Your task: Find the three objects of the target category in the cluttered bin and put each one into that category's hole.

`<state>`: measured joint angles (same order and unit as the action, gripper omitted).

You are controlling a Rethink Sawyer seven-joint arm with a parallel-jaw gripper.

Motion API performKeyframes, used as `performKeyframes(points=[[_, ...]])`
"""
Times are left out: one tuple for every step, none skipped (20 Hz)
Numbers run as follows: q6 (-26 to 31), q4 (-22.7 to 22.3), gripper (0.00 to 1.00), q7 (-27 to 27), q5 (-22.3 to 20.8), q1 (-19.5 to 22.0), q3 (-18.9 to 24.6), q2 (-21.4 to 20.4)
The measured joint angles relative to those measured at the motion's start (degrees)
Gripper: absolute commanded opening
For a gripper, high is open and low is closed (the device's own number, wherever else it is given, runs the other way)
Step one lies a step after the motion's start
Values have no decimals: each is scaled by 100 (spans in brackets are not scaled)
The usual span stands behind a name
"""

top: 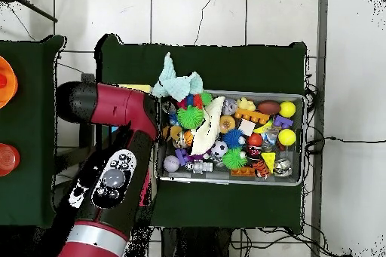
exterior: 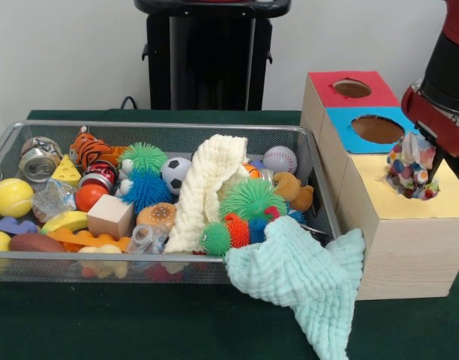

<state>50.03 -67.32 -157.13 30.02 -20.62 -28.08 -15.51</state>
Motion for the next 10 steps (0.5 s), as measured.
performKeyframes(points=[[0,15,0,0,0,1,0,17],[-1,73,0,0,0,4,0,90],[0,105,0,0,0,6,-1,124],[0,123,0,0,0,7,0,141],[0,193,0,0,0,13,0,200],[0,238,0,0,0,19,0,240],[-1,255,0,0,1,21,-1,255],[-1,325,0,0,1,35,1,325],[0,354,0,0,1,41,1,357],[-1,375,0,0,2,45,1,383]])
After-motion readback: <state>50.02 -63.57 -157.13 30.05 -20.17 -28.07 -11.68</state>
